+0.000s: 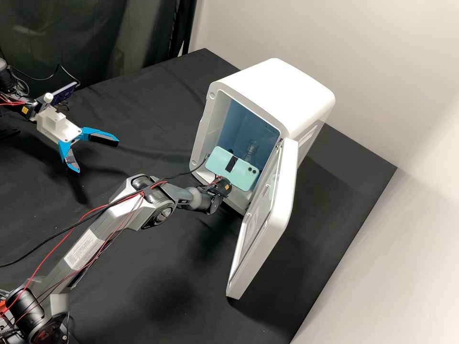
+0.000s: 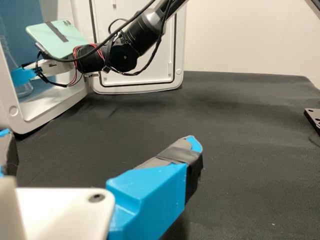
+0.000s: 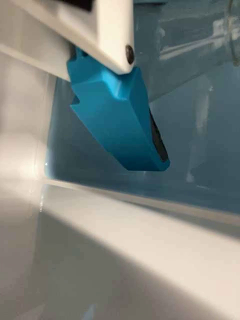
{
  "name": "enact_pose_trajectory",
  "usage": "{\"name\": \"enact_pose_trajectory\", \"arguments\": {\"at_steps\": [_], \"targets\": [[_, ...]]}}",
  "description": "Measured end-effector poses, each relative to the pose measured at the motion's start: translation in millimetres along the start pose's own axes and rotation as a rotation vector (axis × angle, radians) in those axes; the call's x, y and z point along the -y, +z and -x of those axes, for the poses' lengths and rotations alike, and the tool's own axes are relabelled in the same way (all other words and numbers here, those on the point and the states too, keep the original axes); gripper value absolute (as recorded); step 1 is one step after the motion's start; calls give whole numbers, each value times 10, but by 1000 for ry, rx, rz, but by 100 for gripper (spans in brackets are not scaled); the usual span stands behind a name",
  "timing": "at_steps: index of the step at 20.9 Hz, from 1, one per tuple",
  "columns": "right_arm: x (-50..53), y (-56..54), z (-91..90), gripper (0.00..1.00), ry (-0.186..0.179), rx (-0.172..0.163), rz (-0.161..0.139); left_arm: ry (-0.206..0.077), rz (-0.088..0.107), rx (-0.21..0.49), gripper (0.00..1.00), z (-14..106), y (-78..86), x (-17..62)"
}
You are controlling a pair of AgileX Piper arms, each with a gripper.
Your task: Place the flask in the incubator
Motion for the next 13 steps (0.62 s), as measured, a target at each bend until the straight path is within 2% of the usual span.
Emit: {"name": "enact_pose_trajectory", "arguments": {"at_steps": [13], "targets": [[-31,-31,7,100,8,-10,3,6,-2,-8,100,24,-2,-10]]}}
